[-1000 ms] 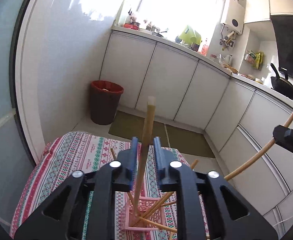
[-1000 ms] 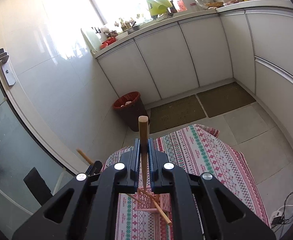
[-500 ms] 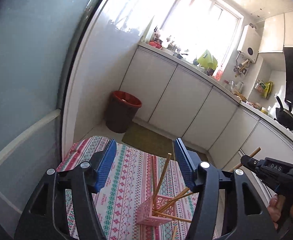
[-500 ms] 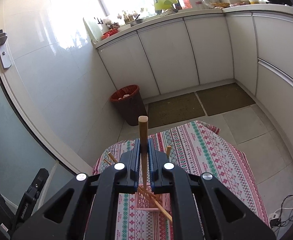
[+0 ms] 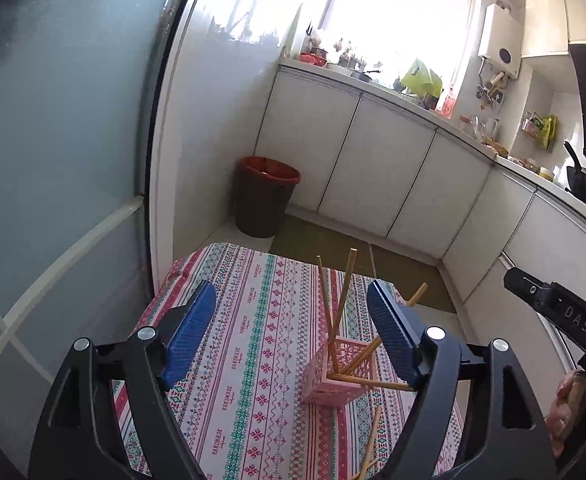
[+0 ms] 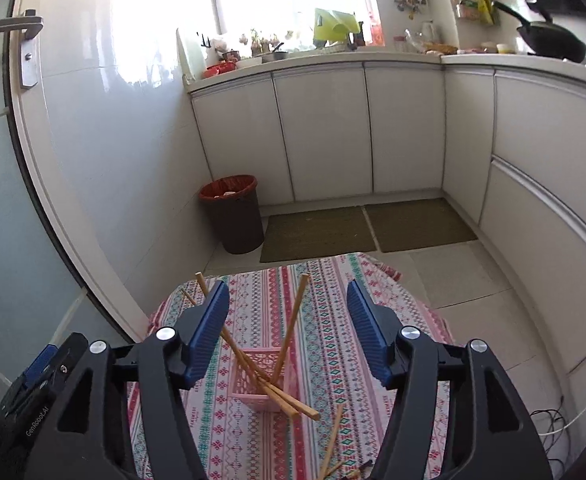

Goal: Organize utensils
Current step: 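Open both grippers to drop the chopsticks into the pink basket, then lower the left gripper to the pile and grasp a wooden chopstick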

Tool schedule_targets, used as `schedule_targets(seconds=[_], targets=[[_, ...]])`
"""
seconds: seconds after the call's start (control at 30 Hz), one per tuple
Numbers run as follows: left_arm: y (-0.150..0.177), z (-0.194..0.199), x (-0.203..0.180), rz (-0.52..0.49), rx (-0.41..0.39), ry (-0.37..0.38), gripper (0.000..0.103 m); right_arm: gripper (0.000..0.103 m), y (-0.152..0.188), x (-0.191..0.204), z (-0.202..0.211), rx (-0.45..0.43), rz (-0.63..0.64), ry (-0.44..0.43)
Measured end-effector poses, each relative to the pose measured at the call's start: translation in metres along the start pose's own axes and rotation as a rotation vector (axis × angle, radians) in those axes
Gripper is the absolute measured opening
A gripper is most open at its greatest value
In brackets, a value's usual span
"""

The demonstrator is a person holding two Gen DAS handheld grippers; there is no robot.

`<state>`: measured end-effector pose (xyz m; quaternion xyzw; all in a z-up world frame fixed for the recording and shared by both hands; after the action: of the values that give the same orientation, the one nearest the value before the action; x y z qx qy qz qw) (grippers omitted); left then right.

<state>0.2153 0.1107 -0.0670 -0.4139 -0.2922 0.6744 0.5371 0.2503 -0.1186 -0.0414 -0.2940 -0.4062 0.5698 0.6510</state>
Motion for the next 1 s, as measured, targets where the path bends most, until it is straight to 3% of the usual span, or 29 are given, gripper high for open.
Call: schedule_targets(seconds=[0.07, 0.23, 0.53, 0.6, 0.9, 0.97, 1.0], targets=[[0.006, 0.004, -0.005, -0.012, 0.012, -0.005, 0.082, 0.076, 0.003, -0.008, 0.011, -0.013, 0.006, 0.026], [0.020, 0.011, -0.014, -0.042, 0.038, -0.020, 0.092, 0.090, 0.020, -0.028, 0.025, 0.014, 0.016, 0.093], [0.061, 0.012, -0.030, -0.134, 0.146, -0.037, 0.096, 0.096, 0.064, -0.055, 0.039, 0.065, 0.080, 0.172], [0.076, 0.005, -0.033, -0.159, 0.205, -0.036, 0.096, 0.096, 0.082, -0.070, 0.042, 0.102, 0.057, 0.176], [0.201, -0.035, -0.027, -0.226, 0.664, 0.003, 0.096, 0.096, 0.190, -0.175, 0.030, 0.325, -0.215, 0.250], [0.238, -0.032, -0.029, -0.227, 0.763, 0.047, 0.091, 0.096, 0.210, -0.191, 0.026, 0.363, -0.253, 0.257], [0.255, -0.029, -0.034, -0.250, 0.799, 0.074, 0.082, 0.096, 0.218, -0.197, 0.024, 0.378, -0.271, 0.257]])
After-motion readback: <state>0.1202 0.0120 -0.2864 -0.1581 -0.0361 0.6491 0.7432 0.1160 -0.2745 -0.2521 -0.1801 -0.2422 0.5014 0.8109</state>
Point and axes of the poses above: each gripper's, at about its wrist camera, not at the fingertips, and z roughly against the way its jaws point, x to its left, y to its underside, the point moved 10 cm from there along -z, roughly the way its jaws point, and after that the axes turned 3 degrees about -y, right-handed, at the moved point
